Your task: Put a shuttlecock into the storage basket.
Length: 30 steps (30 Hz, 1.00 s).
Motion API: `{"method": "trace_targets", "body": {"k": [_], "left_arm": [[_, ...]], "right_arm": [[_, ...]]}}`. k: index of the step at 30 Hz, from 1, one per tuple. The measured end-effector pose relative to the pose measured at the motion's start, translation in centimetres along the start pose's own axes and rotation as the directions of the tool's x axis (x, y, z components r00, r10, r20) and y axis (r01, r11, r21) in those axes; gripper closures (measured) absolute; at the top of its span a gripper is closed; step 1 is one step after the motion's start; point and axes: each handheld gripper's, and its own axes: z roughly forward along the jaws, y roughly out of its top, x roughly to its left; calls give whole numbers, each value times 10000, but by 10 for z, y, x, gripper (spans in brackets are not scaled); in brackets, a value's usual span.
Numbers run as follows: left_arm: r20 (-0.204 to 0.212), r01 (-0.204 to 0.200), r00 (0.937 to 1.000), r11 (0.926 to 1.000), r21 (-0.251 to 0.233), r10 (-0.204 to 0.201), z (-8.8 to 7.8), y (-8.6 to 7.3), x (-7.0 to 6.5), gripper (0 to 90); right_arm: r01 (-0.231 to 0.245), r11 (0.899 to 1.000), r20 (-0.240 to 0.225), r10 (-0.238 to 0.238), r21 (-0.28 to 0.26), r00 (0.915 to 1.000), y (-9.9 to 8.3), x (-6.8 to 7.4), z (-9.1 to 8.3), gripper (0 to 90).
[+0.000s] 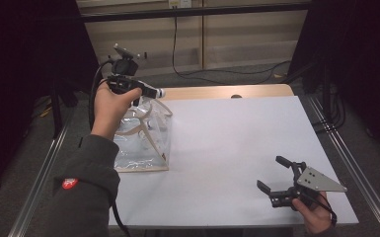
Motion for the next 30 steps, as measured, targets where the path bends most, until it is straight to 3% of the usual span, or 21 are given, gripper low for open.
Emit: {"method": "trace_targets", "body": {"k": [30], "left_arm": [[-570, 484, 9972, 9988, -110, -490, -9, -5, 23, 885]], "right_arm": [[-3, 10000, -10, 3, -13, 10000, 0, 0, 0, 3]]}}
